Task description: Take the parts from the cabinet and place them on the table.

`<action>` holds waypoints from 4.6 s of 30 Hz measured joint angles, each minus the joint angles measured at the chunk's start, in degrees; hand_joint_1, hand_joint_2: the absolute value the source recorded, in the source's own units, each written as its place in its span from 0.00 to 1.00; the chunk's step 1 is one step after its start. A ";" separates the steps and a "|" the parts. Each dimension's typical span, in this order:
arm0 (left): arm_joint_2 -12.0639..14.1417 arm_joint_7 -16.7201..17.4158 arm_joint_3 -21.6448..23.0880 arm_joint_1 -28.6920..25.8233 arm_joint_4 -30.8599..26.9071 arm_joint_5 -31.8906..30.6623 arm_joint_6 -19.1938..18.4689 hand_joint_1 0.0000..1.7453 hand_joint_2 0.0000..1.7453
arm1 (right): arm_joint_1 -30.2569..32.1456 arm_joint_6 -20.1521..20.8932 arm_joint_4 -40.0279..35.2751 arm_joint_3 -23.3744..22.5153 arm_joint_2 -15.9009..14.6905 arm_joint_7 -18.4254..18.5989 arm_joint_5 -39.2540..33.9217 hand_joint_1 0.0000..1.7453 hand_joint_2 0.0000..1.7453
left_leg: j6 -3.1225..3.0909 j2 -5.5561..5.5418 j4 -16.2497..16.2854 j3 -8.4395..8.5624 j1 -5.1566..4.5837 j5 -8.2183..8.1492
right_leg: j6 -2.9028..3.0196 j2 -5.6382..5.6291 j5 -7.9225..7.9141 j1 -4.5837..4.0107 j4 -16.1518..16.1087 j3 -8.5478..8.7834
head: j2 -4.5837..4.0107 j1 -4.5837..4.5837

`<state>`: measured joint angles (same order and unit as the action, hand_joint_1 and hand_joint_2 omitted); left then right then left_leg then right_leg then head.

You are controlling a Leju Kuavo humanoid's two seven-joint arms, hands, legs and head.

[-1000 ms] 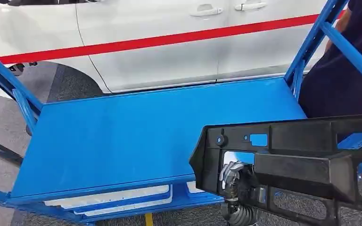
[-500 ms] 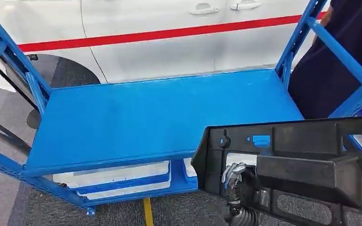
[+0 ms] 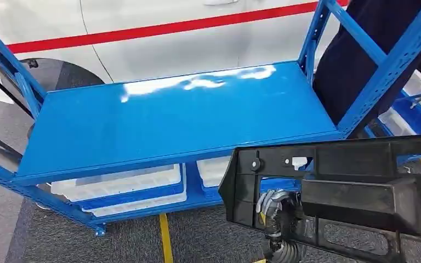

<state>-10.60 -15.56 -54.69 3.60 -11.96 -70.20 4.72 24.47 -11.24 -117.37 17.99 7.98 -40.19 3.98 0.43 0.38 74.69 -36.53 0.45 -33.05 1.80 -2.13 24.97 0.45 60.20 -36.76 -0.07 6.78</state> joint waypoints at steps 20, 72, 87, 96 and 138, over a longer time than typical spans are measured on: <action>0.13 0.04 -0.09 0.17 -0.59 0.00 -0.02 0.00 0.00 | 0.38 1.34 0.24 -1.20 1.07 0.00 -0.44 1.00 1.00 | -1.18 6.26 -14.73 1.69 -0.45 7.48 | -3.52 6.13 7.23 1.07 -0.07 8.34 | 0.00 -0.09; 0.17 0.63 -2.16 -0.22 -0.79 1.44 -1.09 0.00 0.00 | 1.22 6.19 2.64 -4.31 3.48 0.00 -2.62 1.00 1.00 | -1.94 -0.25 -18.27 7.41 0.26 4.76 | -2.44 1.22 8.06 -0.02 7.62 -0.63 | 0.00 -0.02; 0.13 0.07 -3.13 0.08 -0.79 1.79 -1.44 0.00 0.00 | 2.19 5.58 3.41 -5.71 4.63 0.26 -0.57 1.00 1.00 | 0.54 0.79 -9.51 3.65 -0.05 -1.47 | 0.65 2.91 2.94 -0.22 -1.30 3.96 | 0.00 -0.04; 0.13 0.33 -3.37 -0.13 -0.79 1.42 -1.51 0.00 0.00 | 2.45 6.56 3.41 -6.12 5.20 0.94 0.07 1.00 1.00 | 0.12 -0.13 -4.97 2.79 -0.06 -1.14 | 0.58 -1.11 2.01 -0.53 -0.95 2.82 | 0.00 -0.04; 0.87 1.60 -4.90 -0.20 -0.79 0.94 -1.64 0.00 0.00 | 2.77 10.43 5.29 -7.34 5.81 2.12 -0.61 1.00 1.00 | -2.55 2.30 -18.59 7.68 -0.14 4.43 | -3.02 1.70 9.48 0.30 15.68 -5.64 | 0.00 0.11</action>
<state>-9.73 -13.97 -59.58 3.40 -12.74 -69.26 3.08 27.24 -0.81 -112.08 10.64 13.79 -38.07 3.37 -2.12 2.68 56.10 -28.85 0.31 -28.62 -1.22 -0.42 34.45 0.75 75.88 -42.40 -0.07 6.88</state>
